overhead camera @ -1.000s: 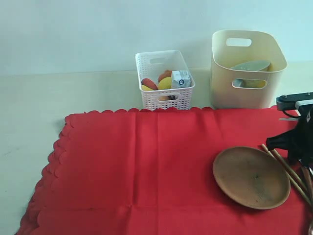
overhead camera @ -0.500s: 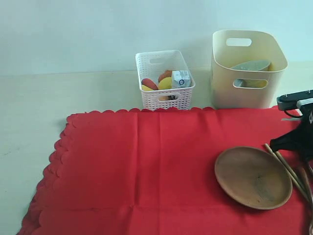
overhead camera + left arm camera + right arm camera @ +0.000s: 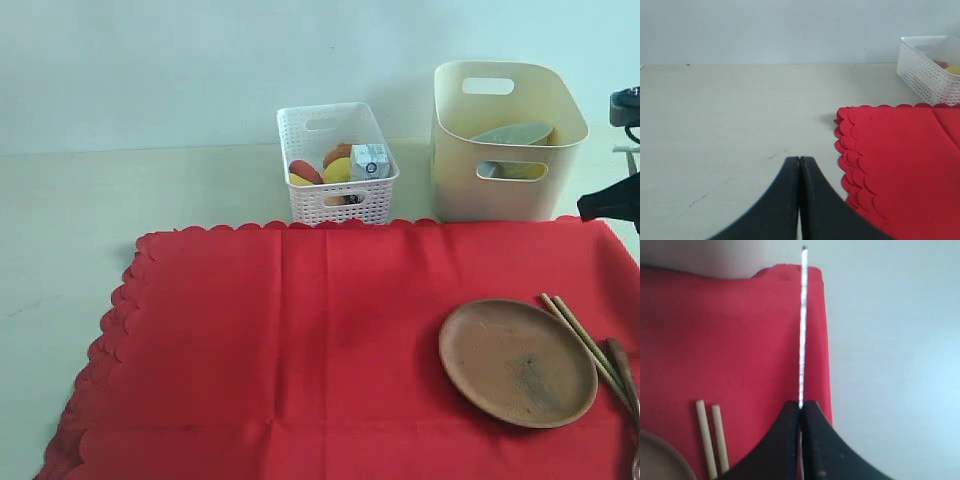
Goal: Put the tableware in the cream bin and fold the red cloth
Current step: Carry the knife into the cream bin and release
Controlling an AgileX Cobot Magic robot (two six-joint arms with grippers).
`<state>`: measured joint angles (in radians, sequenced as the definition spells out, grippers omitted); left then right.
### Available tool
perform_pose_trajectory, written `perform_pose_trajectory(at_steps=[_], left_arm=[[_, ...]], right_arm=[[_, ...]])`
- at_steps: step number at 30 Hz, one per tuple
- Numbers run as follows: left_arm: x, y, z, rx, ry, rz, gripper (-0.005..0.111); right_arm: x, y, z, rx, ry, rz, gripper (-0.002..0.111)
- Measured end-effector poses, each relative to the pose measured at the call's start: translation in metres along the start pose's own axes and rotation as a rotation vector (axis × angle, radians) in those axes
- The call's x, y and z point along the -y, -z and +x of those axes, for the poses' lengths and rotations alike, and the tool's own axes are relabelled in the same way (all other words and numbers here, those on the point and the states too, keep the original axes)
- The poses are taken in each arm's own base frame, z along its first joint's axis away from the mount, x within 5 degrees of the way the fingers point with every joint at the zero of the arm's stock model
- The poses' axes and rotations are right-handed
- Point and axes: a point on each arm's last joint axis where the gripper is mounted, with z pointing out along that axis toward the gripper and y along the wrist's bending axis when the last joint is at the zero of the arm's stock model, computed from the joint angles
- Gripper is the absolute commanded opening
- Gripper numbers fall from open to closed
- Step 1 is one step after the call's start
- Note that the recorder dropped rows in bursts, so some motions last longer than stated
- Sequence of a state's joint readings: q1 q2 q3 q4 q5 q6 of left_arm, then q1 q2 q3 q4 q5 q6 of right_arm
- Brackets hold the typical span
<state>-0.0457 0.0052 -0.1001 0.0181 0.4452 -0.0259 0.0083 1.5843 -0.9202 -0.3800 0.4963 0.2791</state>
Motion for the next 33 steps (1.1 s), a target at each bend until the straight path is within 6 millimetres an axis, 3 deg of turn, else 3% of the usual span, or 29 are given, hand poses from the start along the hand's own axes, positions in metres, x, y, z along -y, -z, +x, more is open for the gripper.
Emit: perform_pose_trajectory(at_steps=[8,18,22,27,33], left_arm=[[0.0,0.0,0.0,0.0,0.0,0.0,0.0],[0.0,0.0,0.0,0.0,0.0,0.0,0.0],[0.0,0.0,0.0,0.0,0.0,0.0,0.0],[0.0,0.0,0.0,0.0,0.0,0.0,0.0],[0.0,0.0,0.0,0.0,0.0,0.0,0.0]], right_arm=[[-0.003,0.045,-0.047,0.194,-0.005,-0.141,0.0],[0.0,0.088,-0.096,0.396,-0.012,-0.202,0.0],[0.001,0.1,-0.124,0.474,-0.025,-0.232,0.0],[-0.001,0.095,-0.156,0.515,-0.035,-0.267,0.0],[-0.01,0.049,-0.176,0.438,-0.018,-0.284,0.0]])
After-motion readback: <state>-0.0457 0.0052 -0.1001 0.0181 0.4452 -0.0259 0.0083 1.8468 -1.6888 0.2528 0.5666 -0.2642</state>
